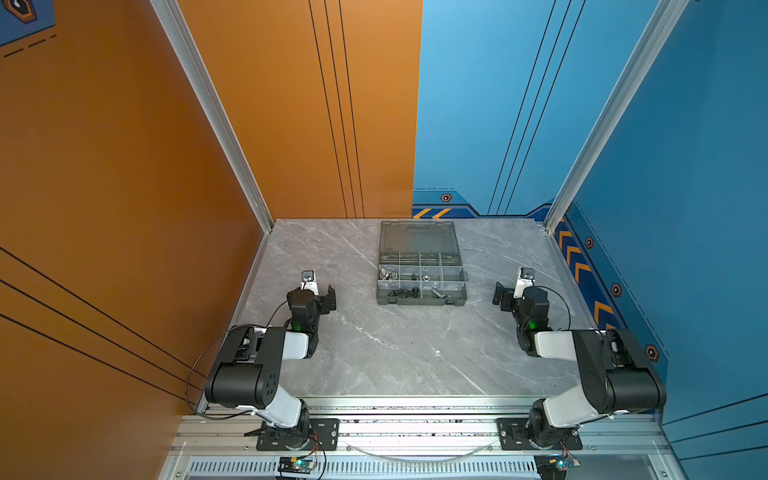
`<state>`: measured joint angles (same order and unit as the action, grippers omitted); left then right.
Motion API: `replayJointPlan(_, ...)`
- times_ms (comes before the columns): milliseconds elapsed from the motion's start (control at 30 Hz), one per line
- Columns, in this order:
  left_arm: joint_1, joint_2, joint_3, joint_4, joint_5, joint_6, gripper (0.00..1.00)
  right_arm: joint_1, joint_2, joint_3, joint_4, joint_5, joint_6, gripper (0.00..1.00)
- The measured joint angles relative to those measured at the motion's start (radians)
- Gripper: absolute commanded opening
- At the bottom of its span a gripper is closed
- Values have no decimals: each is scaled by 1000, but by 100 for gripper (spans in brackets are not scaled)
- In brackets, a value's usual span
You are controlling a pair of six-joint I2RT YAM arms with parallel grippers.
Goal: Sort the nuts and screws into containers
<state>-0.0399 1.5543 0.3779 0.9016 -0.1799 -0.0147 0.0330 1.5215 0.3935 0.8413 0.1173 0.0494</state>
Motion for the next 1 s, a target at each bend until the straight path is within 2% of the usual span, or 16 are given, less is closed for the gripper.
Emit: replayJointPlan(1000, 14, 0, 0, 0, 16, 0, 98, 0, 0, 0, 0, 0, 0, 100)
